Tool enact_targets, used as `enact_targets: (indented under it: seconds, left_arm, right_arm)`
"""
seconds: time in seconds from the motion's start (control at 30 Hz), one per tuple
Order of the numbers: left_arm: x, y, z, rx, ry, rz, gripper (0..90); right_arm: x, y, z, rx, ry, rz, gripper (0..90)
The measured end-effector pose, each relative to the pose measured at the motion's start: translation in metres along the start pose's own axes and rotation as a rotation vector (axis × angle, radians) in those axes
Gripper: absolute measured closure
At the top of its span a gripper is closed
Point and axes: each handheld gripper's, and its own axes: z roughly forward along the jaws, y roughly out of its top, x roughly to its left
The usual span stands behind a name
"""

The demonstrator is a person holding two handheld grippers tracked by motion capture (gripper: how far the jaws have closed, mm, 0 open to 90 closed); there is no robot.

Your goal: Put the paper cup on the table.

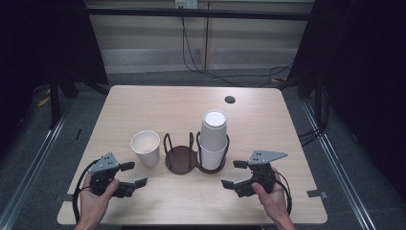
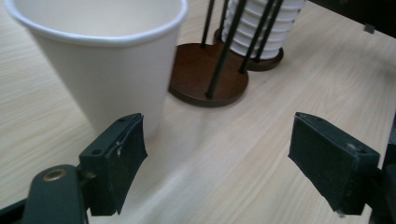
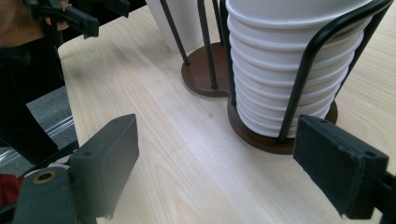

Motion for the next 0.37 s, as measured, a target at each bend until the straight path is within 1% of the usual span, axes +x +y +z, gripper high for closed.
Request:
enact_targets:
  seconds: [0.07,0.1,0.13,0.17,0.2,0.23,0.33,0.37]
  left_arm:
    - [-0.006,-0.002,0.003,-0.007,-0.032,-0.012,18.3]
    - [-0.010,-0.004,0.004,0.003,-0.032,-0.017,18.3]
    - [-0.013,-0.004,0.005,0.000,-0.025,-0.013,18.3]
    - [-0.017,-0.005,0.007,0.002,-0.026,-0.007,18.3]
    - [-0.019,-0.006,0.008,0.005,-0.040,-0.002,18.3]
    - [-0.023,-0.006,0.010,0.006,-0.034,0.001,18.3]
    - [-0.027,-0.006,0.015,-0.003,-0.042,-0.015,18.4]
    - [-0.027,-0.005,0.017,0.003,-0.050,-0.015,18.4]
  right_arm:
    - [0.001,0.000,0.000,0.000,0.000,-0.002,14.7]
    - [0.001,0.000,0.000,0.002,-0.001,-0.002,14.7]
    - [0.001,0.000,0.000,0.003,-0.004,-0.003,14.7]
    - [0.001,0.000,0.001,0.004,-0.005,-0.004,14.7]
    - [0.001,-0.001,0.001,0.003,-0.006,-0.004,14.7]
    - [0.001,-0.001,0.002,0.004,-0.008,-0.004,14.7]
    - [0.000,-0.002,0.002,0.007,-0.009,0.002,14.7]
    - [-0.001,-0.002,0.003,0.009,-0.005,0.008,14.7]
